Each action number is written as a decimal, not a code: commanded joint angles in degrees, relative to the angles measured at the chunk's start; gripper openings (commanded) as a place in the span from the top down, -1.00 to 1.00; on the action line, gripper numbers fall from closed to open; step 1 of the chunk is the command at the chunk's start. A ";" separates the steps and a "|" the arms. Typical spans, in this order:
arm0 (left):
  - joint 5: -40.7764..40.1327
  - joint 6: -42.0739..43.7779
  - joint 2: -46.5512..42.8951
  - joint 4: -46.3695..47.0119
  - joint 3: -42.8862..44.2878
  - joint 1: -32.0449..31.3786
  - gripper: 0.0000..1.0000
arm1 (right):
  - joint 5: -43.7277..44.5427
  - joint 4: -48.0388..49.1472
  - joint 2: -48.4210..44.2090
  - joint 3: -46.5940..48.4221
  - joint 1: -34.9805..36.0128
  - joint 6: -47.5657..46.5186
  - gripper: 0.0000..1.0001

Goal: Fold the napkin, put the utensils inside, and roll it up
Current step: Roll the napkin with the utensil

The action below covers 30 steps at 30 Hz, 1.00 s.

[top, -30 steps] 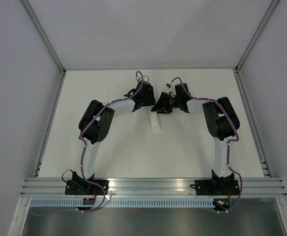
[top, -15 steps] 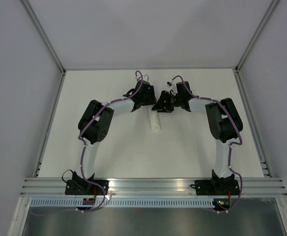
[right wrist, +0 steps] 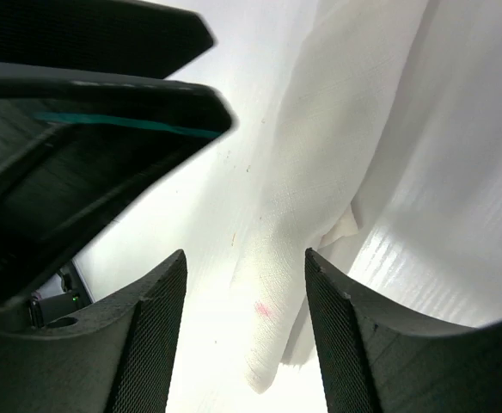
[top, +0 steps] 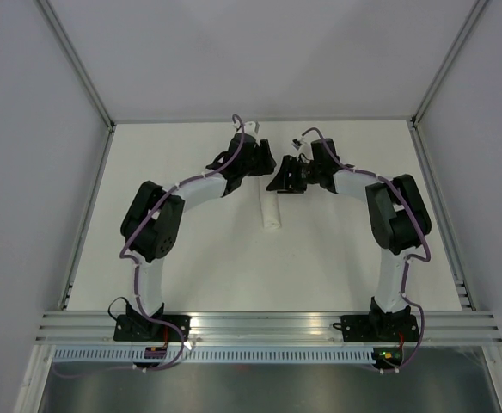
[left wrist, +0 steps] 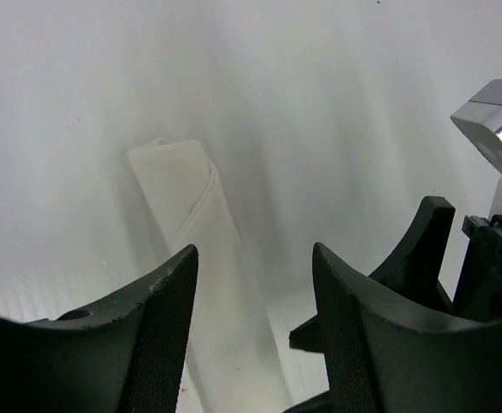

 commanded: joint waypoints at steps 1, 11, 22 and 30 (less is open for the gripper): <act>-0.25 2.74 -5.89 2.44 -2.92 1.77 -0.22 | 0.48 -1.36 -3.55 0.97 -1.45 -2.95 -0.27; 1.60 4.32 -21.78 -0.54 -12.68 3.70 -0.22 | 0.57 -11.02 -10.65 0.61 -6.72 -13.06 -0.39; 4.59 8.80 -54.47 -11.53 -30.78 3.97 -0.29 | 3.46 -26.93 -32.35 -1.14 -19.36 -27.65 -0.57; 1.16 10.83 -74.17 -18.82 -38.79 3.97 -0.39 | 9.09 -28.26 -43.36 -6.41 -23.60 -34.07 -0.70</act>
